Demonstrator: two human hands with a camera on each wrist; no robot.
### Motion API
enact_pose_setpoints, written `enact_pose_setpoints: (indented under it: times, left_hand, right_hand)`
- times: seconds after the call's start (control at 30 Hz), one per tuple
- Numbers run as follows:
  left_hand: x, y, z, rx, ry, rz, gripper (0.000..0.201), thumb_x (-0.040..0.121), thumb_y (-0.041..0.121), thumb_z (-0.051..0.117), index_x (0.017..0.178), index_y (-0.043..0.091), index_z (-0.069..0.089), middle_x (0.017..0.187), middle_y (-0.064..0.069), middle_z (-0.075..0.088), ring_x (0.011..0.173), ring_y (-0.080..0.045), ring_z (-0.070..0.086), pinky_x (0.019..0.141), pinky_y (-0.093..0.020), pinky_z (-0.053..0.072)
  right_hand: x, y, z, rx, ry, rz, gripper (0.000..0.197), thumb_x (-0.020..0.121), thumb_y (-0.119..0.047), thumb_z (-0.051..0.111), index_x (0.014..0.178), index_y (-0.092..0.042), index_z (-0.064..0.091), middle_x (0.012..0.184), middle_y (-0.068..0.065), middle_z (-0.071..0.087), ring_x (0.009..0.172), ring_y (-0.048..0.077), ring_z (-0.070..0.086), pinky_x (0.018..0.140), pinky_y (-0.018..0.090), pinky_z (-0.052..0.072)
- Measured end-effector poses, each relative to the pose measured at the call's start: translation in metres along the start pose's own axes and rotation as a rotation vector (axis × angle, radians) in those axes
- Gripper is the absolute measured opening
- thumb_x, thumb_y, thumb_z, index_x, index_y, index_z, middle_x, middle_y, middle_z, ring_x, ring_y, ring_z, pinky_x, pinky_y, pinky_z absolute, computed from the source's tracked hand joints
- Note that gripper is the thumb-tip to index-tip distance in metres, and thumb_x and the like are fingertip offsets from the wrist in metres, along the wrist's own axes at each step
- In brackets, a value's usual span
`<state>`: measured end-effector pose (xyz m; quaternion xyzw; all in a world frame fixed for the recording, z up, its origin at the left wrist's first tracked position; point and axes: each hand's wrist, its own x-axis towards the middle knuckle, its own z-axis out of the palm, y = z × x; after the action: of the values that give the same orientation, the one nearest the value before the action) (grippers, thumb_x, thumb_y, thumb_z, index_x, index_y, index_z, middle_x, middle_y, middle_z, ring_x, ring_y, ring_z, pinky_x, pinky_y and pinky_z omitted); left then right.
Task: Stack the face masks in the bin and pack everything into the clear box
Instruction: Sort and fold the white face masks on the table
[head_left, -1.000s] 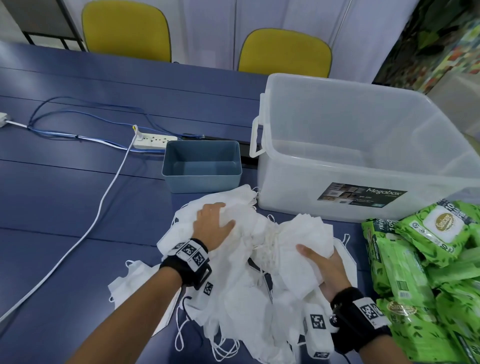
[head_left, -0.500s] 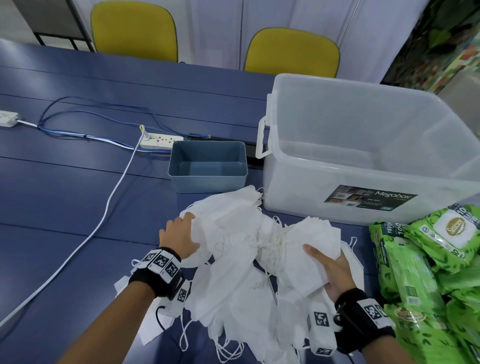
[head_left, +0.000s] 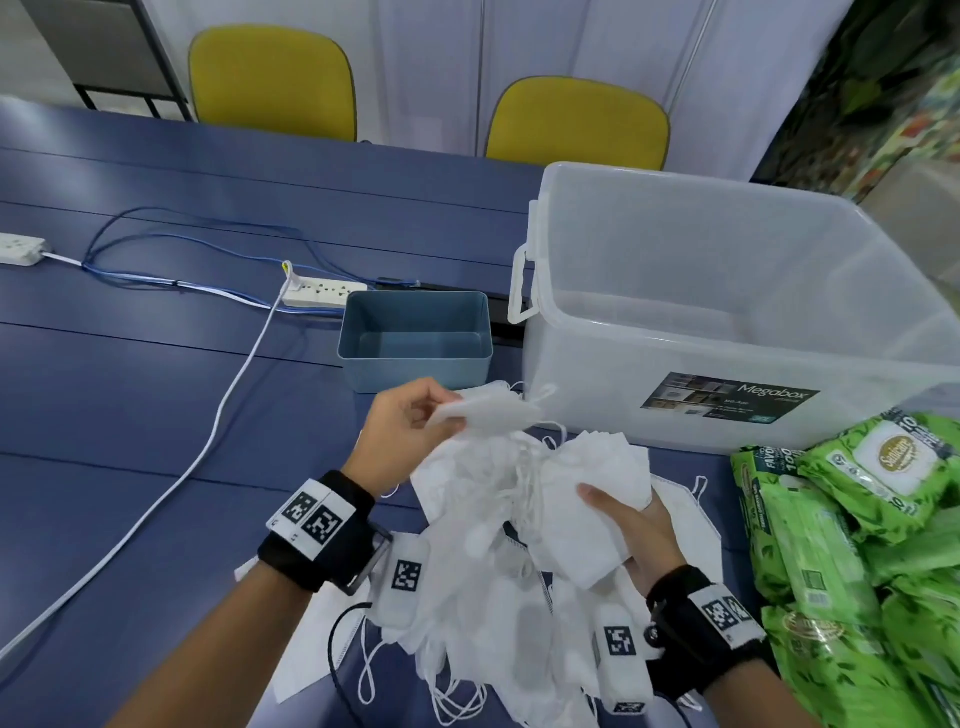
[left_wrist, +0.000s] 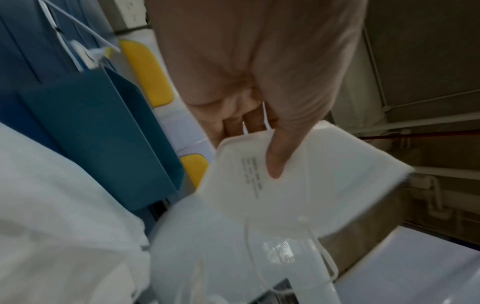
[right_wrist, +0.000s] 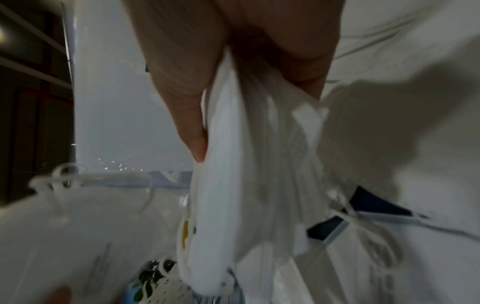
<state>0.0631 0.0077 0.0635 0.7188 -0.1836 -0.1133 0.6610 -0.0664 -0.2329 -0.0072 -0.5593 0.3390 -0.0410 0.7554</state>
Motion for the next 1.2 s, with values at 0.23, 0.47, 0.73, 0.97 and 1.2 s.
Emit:
enact_pose_setpoints:
  times: [0.23,0.47,0.73,0.97,1.2]
  left_hand:
    - [-0.005,0.000,0.031,0.060,-0.154,0.163,0.034,0.065,0.004,0.072,0.058,0.037,0.069,0.135,0.010,0.046,0.128,-0.004,0.043,0.108,-0.018,0.030]
    - [-0.012,-0.013,0.041,0.319,-0.140,0.204,0.039,0.070,0.004,0.075,0.075,0.042,0.067,0.136,0.014,0.038,0.128,-0.001,0.033,0.102,-0.007,0.024]
    - [-0.029,0.005,0.066,0.694,-0.458,0.431,0.044,0.059,0.062,0.075,0.084,0.029,0.057,0.143,0.002,0.035,0.143,-0.022,0.011,0.116,-0.052,0.006]
    - [-0.027,0.007,0.070,0.758,-0.534,0.345,0.016,0.070,0.024,0.060,0.085,0.026,0.063,0.147,0.004,0.030,0.143,-0.011,0.004,0.114,-0.047,-0.014]
    - [-0.016,0.003,0.068,0.452,-0.179,0.302,0.021,0.081,-0.003,0.060,0.080,0.018,0.059,0.091,-0.002,0.051,0.083,-0.002,0.049,0.081,-0.015,0.041]
  right_hand:
    - [-0.004,-0.005,0.015,0.017,-0.084,-0.065,0.086,0.041,-0.029,0.083,0.122,-0.011,0.058,0.111,0.012,0.070,0.099,0.029,0.068,0.077,0.041,0.056]
    - [-0.004,-0.013,0.013,0.046,-0.118,-0.095,0.046,0.070,-0.011,0.075,0.113,-0.011,0.060,0.106,0.008,0.068,0.097,0.028,0.065,0.072,0.031,0.057]
    - [-0.003,-0.017,0.034,0.231,-0.108,0.017,0.078,0.043,-0.051,0.083,0.109,-0.016,0.064,0.110,0.014,0.063,0.099,0.028,0.057,0.089,0.044,0.044]
    - [-0.008,-0.018,0.030,0.312,-0.248,0.170,0.041,0.075,-0.045,0.062,0.104,-0.016,0.064,0.095,0.012,0.061,0.091,0.026,0.054,0.076,0.037,0.046]
    - [-0.011,-0.012,0.025,-0.023,-0.141,-0.132,0.055,0.061,-0.028,0.072,0.113,-0.015,0.062,0.096,0.003,0.070,0.081,0.014,0.065,0.061,0.026,0.053]
